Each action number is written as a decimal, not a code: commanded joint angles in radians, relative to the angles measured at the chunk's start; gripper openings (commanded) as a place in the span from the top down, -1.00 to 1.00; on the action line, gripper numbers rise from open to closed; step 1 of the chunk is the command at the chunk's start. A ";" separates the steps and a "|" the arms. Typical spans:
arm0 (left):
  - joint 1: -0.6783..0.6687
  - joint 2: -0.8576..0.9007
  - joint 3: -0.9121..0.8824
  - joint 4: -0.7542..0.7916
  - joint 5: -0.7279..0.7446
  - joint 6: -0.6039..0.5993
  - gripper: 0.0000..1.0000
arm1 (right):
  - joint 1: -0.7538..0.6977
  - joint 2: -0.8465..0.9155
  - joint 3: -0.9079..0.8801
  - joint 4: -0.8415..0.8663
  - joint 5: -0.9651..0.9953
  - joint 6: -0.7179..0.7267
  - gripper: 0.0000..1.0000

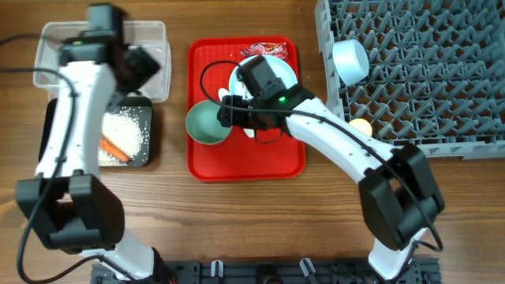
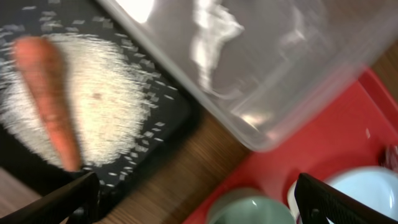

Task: Sort waste into correct bins and load items into the dishwasher rack
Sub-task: 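Grasp the mint bowl rim with the right gripper, then carry the mint bowl right and lower it into the grey rack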

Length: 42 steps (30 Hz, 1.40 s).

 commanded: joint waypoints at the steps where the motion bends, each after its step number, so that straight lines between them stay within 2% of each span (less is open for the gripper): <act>1: 0.064 -0.028 0.001 -0.013 -0.010 -0.084 -1.00 | 0.012 0.047 -0.003 0.006 0.051 0.032 -0.09; 9: 0.076 -0.027 0.001 -0.013 -0.010 -0.084 -1.00 | 0.014 0.128 -0.003 0.024 0.052 0.080 0.19; 12: 0.076 -0.027 0.001 -0.013 -0.010 -0.084 -1.00 | 0.014 0.151 -0.003 0.030 0.052 0.110 0.40; 16: 0.076 -0.027 0.001 -0.013 -0.010 -0.084 -1.00 | 0.014 0.151 -0.003 0.036 0.053 0.110 0.87; 17: 0.076 -0.027 0.001 -0.013 -0.010 -0.084 -1.00 | 0.014 0.151 -0.003 0.035 0.056 0.111 0.91; 26: 0.076 -0.027 0.001 -0.013 -0.010 -0.084 -1.00 | 0.014 0.149 0.017 0.004 0.053 0.112 0.91; 31: 0.076 -0.027 0.001 -0.013 -0.010 -0.084 -1.00 | -0.014 0.071 0.067 -0.093 0.112 0.021 0.91; 36: 0.076 -0.027 0.001 -0.013 -0.010 -0.084 -1.00 | -0.076 -0.102 0.122 -0.212 0.371 -0.093 0.91; 42: 0.076 -0.027 0.001 -0.013 -0.010 -0.084 -1.00 | -0.181 -0.332 0.131 -0.182 0.883 -0.196 0.91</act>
